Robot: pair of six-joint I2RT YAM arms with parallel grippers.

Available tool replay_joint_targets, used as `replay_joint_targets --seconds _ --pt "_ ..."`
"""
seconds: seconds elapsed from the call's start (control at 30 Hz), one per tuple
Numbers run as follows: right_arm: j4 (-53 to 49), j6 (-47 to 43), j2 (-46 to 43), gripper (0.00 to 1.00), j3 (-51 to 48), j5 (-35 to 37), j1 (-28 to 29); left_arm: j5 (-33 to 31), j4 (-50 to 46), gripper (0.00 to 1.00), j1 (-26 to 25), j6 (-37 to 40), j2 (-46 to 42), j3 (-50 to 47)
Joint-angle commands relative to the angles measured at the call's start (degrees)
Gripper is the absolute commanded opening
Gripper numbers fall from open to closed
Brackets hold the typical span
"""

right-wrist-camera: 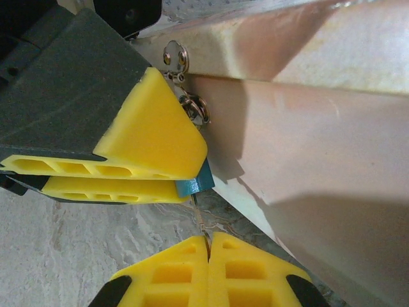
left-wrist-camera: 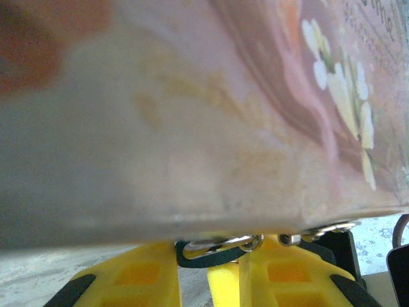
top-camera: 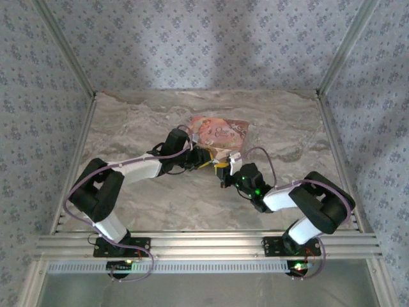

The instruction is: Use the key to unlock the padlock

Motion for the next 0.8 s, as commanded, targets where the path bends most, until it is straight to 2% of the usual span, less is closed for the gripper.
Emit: replay_joint_targets --seconds 0.0,0.77 --pt "2.54 1.00 0.90 0.00 1.23 0.42 -0.32 3.02 2.06 0.24 -0.33 -0.45 -2.63 1.61" --pt "6.93 1.89 2.76 0.00 1.69 -0.44 -0.80 3.17 2.11 0.24 -0.51 -0.97 -2.89 1.59"
